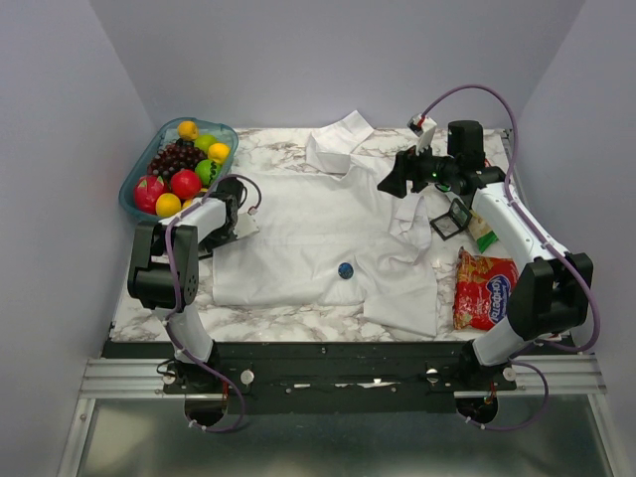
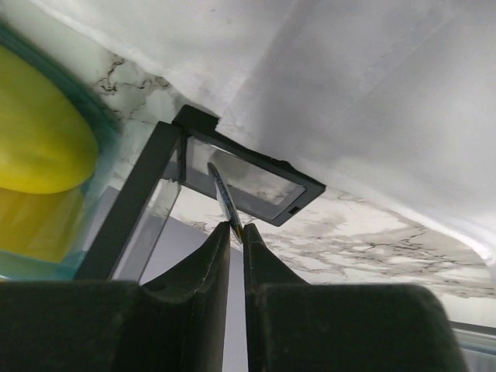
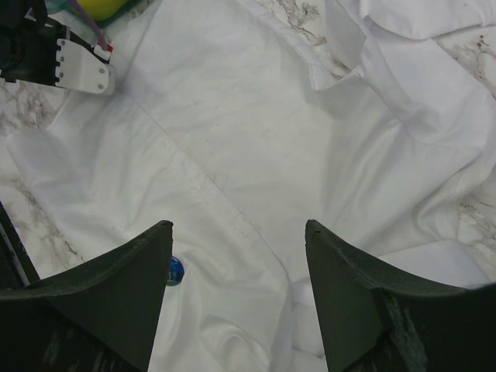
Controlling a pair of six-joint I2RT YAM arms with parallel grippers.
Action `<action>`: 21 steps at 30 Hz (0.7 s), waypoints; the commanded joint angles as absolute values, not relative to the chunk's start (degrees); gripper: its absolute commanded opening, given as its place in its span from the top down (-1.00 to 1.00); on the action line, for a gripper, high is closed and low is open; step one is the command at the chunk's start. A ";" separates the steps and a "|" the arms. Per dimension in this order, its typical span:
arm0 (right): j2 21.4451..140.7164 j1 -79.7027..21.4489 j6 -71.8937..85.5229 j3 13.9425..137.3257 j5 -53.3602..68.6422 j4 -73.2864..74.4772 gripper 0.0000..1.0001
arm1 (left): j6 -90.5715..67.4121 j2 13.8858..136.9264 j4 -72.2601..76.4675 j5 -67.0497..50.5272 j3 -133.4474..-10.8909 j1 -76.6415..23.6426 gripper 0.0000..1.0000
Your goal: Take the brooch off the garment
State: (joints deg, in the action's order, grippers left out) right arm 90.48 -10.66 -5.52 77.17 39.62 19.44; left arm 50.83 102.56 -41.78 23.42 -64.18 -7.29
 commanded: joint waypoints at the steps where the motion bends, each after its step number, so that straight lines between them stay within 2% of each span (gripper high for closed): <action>1: 90.53 -10.46 -6.15 76.82 39.02 19.60 -0.54 | 48.25 102.22 -42.63 23.55 -63.46 -7.82 0.51; 5: 90.70 -10.37 -6.15 76.82 39.11 19.60 -0.54 | 47.46 101.87 -43.76 23.38 -63.54 -8.00 0.43; 9: 90.53 -10.46 -6.24 76.64 39.11 19.60 -0.54 | 44.48 101.51 -48.24 20.32 -66.34 -8.00 0.24; 15: 89.91 -10.46 -6.24 75.94 39.02 19.60 -0.54 | 40.52 101.08 -54.66 17.06 -70.47 -8.43 0.17; 19: 89.65 -10.37 -6.59 75.67 39.02 19.69 -0.54 | 39.46 98.97 -62.29 4.17 -76.01 -10.19 0.15; 21: 89.65 -10.46 -7.55 75.41 39.29 19.78 -0.54 | 41.21 97.65 -68.19 -10.58 -79.26 -12.20 0.11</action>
State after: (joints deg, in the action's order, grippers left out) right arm 90.48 -10.66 -5.74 76.31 39.62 19.51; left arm 41.25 102.19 -56.53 12.58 -73.10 -9.04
